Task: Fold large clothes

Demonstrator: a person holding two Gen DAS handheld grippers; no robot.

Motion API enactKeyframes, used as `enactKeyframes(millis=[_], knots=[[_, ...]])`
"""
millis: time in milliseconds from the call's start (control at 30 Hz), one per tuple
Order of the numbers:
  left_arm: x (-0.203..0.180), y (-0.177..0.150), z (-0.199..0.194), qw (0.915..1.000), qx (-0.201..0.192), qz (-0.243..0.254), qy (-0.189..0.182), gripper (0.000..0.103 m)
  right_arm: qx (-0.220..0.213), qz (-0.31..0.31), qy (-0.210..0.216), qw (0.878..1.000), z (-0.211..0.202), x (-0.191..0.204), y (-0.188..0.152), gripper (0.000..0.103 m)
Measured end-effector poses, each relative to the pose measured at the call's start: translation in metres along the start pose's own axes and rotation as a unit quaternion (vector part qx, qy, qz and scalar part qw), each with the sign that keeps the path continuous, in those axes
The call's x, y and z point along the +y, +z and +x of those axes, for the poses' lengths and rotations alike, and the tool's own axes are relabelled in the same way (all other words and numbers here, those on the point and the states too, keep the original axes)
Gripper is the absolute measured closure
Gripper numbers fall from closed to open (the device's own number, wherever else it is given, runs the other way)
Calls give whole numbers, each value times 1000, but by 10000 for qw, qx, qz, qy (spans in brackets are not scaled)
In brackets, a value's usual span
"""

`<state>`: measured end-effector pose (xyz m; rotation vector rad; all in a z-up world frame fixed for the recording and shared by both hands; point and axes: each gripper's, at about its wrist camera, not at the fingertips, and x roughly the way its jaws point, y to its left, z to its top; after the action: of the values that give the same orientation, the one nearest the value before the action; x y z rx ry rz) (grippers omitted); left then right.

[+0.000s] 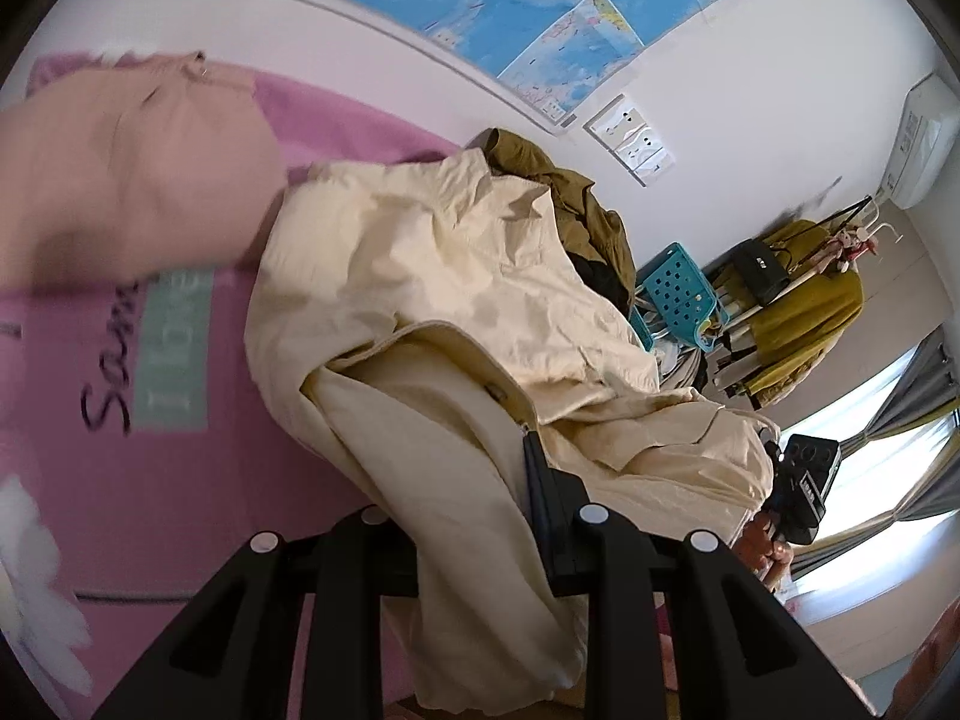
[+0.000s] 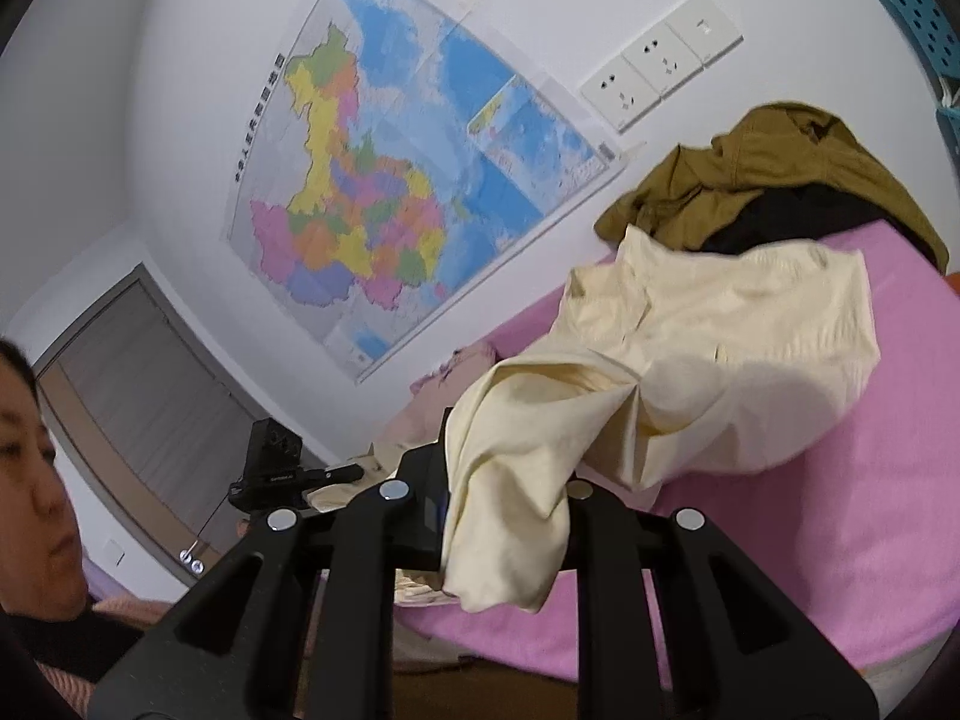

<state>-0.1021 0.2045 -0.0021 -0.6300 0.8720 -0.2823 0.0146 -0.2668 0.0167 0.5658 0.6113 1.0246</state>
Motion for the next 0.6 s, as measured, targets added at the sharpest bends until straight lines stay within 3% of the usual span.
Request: enactKeyframes(millis=[267, 600], knots=[[-22, 51, 4, 9986, 26, 391, 357, 79, -160, 185, -77, 9997, 19, -12, 41, 85], [-29, 103, 26, 9966, 40, 383, 732, 79, -229, 477, -349, 9980, 51, -39, 89, 84]])
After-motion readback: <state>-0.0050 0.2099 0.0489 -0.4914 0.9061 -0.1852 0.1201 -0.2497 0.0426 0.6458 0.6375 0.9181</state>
